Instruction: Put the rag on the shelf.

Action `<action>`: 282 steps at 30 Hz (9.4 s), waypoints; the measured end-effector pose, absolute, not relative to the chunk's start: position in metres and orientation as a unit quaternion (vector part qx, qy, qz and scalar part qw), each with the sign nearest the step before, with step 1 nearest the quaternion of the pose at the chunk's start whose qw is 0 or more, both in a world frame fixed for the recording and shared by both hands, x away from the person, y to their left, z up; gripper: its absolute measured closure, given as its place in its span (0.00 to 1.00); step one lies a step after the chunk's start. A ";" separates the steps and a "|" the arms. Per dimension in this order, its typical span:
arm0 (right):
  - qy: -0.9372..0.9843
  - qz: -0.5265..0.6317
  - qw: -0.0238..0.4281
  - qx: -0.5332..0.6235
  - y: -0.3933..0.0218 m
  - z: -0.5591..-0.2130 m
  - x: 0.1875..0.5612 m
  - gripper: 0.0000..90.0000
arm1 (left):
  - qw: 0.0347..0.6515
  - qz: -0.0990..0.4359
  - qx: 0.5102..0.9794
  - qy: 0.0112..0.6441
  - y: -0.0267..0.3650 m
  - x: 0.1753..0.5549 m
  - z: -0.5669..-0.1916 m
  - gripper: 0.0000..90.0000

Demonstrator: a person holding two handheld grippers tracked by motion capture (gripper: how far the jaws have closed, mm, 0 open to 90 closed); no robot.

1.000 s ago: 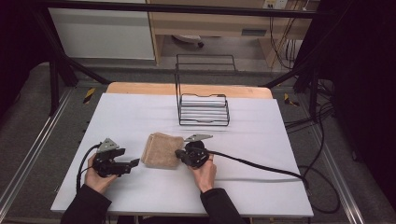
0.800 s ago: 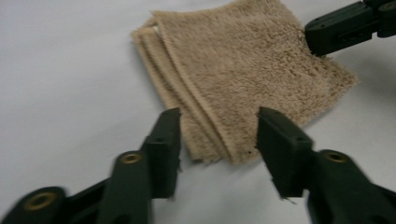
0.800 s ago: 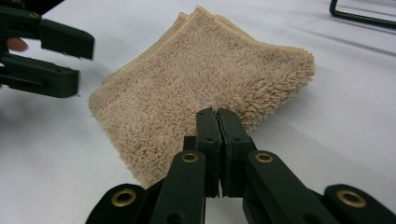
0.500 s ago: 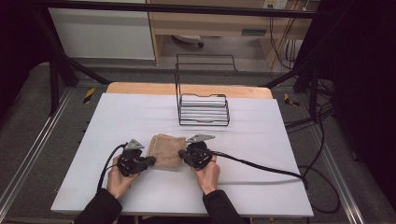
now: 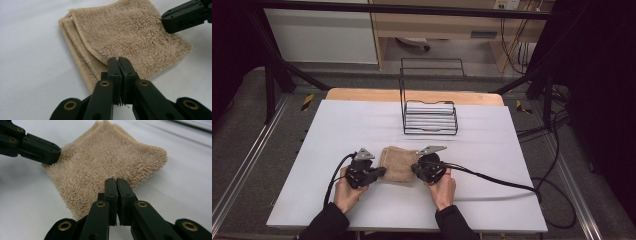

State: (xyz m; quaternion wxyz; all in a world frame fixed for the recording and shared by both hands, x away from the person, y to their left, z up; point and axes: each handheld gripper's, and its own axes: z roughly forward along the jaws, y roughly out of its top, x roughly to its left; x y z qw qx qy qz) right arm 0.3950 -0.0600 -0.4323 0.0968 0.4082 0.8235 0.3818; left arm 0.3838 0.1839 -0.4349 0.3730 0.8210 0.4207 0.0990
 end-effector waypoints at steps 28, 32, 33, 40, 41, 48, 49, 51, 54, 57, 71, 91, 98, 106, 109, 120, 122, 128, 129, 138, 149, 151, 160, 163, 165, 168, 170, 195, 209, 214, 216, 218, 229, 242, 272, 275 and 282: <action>0.785 0.415 0.083 0.452 -0.065 -0.455 0.441 0.91 | 0.372 0.081 0.799 0.466 0.198 0.396 -0.446 0.84; 0.786 0.417 0.086 0.447 -0.067 -0.449 0.437 0.95 | 0.376 0.079 0.799 0.463 0.197 0.393 -0.444 0.91; 0.787 0.418 0.088 0.446 -0.068 -0.446 0.436 0.95 | 0.378 0.080 0.800 0.460 0.196 0.392 -0.443 0.92; 0.798 0.408 0.099 0.431 -0.081 -0.429 0.431 0.95 | 0.396 0.064 0.804 0.439 0.180 0.383 -0.439 0.93; 0.799 0.406 0.100 0.433 -0.083 -0.430 0.431 0.95 | 0.394 0.070 0.807 0.435 0.178 0.383 -0.440 0.92; 0.798 0.412 0.102 0.429 -0.091 -0.452 0.437 0.91 | 0.380 0.106 0.818 0.419 0.176 0.393 -0.437 0.71; 0.796 0.417 0.104 0.427 -0.093 -0.452 0.436 0.88 | 0.375 0.117 0.819 0.418 0.176 0.396 -0.435 0.67; 0.793 0.424 0.111 0.424 -0.096 -0.449 0.434 0.84 | 0.375 0.132 0.816 0.420 0.176 0.404 -0.432 0.58; 0.787 0.436 0.119 0.419 -0.103 -0.440 0.432 0.75 | 0.376 0.137 0.809 0.430 0.175 0.420 -0.429 0.48; 0.783 0.448 0.119 0.414 -0.110 -0.434 0.429 0.65 | 0.376 0.136 0.806 0.436 0.171 0.435 -0.428 0.43; 0.786 0.454 0.103 0.407 -0.119 -0.440 0.430 0.49 | 0.375 0.105 0.802 0.453 0.157 0.459 -0.446 0.62; 0.775 0.446 0.066 0.442 -0.109 -0.460 0.443 0.74 | 0.377 0.097 0.810 0.439 0.152 0.456 -0.449 0.84; 0.780 0.439 0.057 0.443 -0.104 -0.461 0.445 0.86 | 0.378 0.096 0.813 0.432 0.152 0.456 -0.450 0.84; 0.778 0.435 0.042 0.451 -0.103 -0.459 0.446 0.94 | 0.381 0.083 0.809 0.440 0.154 0.457 -0.448 0.89; 0.779 0.437 0.042 0.449 -0.103 -0.459 0.446 0.95 | 0.386 0.086 0.808 0.436 0.155 0.456 -0.447 0.90; 0.772 0.466 0.054 0.428 -0.107 -0.444 0.438 0.95 | 0.420 0.103 0.799 0.417 0.162 0.442 -0.430 0.90; 0.772 0.472 0.055 0.423 -0.108 -0.440 0.436 0.95 | 0.427 0.104 0.796 0.416 0.163 0.439 -0.427 0.90; 0.771 0.484 0.066 0.409 -0.108 -0.432 0.432 0.95 | 0.436 0.121 0.794 0.406 0.166 0.429 -0.416 0.90; 0.769 0.488 0.066 0.407 -0.108 -0.431 0.431 0.95 | 0.440 0.122 0.792 0.406 0.167 0.428 -0.415 0.90; 0.763 0.507 0.073 0.394 -0.111 -0.422 0.425 0.95 | 0.455 0.129 0.788 0.394 0.169 0.420 -0.406 0.90; 0.759 0.523 0.083 0.379 -0.120 -0.406 0.417 0.95 | 0.480 0.130 0.780 0.380 0.167 0.412 -0.393 0.90; 0.758 0.526 0.087 0.376 -0.121 -0.404 0.416 0.95 | 0.483 0.128 0.780 0.377 0.167 0.411 -0.391 0.90; 0.755 0.535 0.098 0.367 -0.128 -0.393 0.411 0.95 | 0.496 0.135 0.776 0.367 0.163 0.404 -0.381 0.90; 0.753 0.538 0.102 0.365 -0.130 -0.390 0.410 0.95 | 0.500 0.139 0.773 0.365 0.161 0.403 -0.379 0.90; 0.752 0.540 0.105 0.362 -0.132 -0.388 0.409 0.95 | 0.503 0.141 0.771 0.364 0.160 0.402 -0.377 0.90; 0.751 0.543 0.110 0.359 -0.134 -0.385 0.408 0.95 | 0.506 0.143 0.769 0.363 0.158 0.402 -0.375 0.90; 0.750 0.545 0.113 0.358 -0.135 -0.384 0.407 0.95 | 0.509 0.145 0.767 0.363 0.157 0.401 -0.374 0.90; 0.735 0.565 0.162 0.337 -0.146 -0.350 0.402 0.95 | 0.545 0.174 0.743 0.348 0.146 0.405 -0.350 0.90; 0.723 0.575 0.183 0.336 -0.151 -0.332 0.408 0.95 | 0.558 0.175 0.733 0.348 0.138 0.418 -0.335 0.90; 0.719 0.578 0.191 0.337 -0.155 -0.324 0.409 0.95 | 0.562 0.181 0.729 0.347 0.133 0.421 -0.327 0.90; 0.716 0.580 0.194 0.337 -0.156 -0.321 0.409 0.95 | 0.565 0.184 0.727 0.345 0.131 0.422 -0.324 0.90; 0.714 0.581 0.197 0.337 -0.157 -0.318 0.410 0.95 | 0.568 0.185 0.724 0.344 0.129 0.423 -0.321 0.90; 0.703 0.592 0.214 0.331 -0.160 -0.301 0.412 0.96 | 0.583 0.192 0.711 0.344 0.125 0.428 -0.307 0.90; 0.694 0.599 0.229 0.327 -0.160 -0.282 0.418 0.96 | 0.594 0.206 0.700 0.338 0.123 0.434 -0.288 0.90; 0.664 0.621 0.270 0.317 -0.163 -0.238 0.436 0.96 | 0.621 0.235 0.673 0.325 0.116 0.452 -0.238 0.90; 0.663 0.622 0.275 0.315 -0.164 -0.233 0.438 0.96 | 0.624 0.237 0.671 0.323 0.115 0.453 -0.233 0.90; 0.656 0.627 0.284 0.310 -0.165 -0.221 0.442 0.96 | 0.631 0.240 0.666 0.317 0.114 0.456 -0.221 0.90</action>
